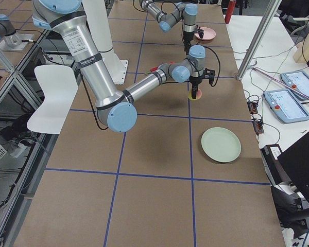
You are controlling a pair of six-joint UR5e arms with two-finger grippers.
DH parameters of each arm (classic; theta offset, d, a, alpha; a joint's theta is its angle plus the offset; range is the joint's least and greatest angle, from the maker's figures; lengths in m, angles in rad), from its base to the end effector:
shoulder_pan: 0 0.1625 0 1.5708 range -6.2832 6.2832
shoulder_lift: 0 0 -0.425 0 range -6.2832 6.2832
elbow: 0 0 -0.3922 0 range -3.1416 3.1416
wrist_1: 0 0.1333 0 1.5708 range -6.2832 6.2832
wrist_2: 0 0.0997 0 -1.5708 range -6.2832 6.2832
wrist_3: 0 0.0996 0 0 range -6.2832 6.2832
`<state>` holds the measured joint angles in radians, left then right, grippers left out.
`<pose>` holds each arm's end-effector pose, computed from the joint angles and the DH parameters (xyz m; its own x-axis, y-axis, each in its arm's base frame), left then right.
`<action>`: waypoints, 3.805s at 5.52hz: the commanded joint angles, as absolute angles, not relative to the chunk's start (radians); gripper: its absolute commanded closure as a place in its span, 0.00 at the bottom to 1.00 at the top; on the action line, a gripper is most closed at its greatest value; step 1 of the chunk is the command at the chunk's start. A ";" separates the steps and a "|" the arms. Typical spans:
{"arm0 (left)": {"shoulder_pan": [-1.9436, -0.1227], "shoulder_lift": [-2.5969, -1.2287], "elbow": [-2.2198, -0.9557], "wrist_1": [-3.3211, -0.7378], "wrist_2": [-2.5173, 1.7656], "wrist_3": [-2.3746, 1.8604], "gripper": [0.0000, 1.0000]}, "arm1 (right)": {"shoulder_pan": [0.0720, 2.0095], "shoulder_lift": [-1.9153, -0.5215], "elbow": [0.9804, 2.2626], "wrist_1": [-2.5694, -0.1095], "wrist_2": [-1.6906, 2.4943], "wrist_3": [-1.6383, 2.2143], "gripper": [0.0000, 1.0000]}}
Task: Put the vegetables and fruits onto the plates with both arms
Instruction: 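Carry the peach toward the green plate while the left gripper reaches the eggplant, then lower the peach onto the green plate while the left gripper grasps the eggplant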
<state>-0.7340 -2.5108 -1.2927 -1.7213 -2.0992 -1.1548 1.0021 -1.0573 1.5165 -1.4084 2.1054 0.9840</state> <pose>0.5262 -0.5866 0.1589 0.5911 -0.0632 -0.8041 0.0742 0.9970 -0.0238 -0.3027 -0.6270 0.3705 0.6775 0.1754 0.7143 -0.2283 0.9733 -0.0225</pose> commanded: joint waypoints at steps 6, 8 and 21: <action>-0.601 -2.620 -1.052 -1.736 -1.987 -1.106 0.03 | 1.140 -0.954 1.048 -1.273 1.948 0.836 1.00; -0.601 -2.622 -1.039 -1.750 -1.987 -1.106 0.06 | 1.140 -0.969 1.049 -1.270 1.948 0.836 0.85; -0.609 -2.694 -0.976 -1.827 -1.990 -1.133 1.00 | 1.192 -1.009 1.063 -1.213 1.967 0.733 0.00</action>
<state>-0.5985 -2.6786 -0.9698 -1.8290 -1.9874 -1.1210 1.1862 -1.0118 1.0593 -1.2144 1.9623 0.7356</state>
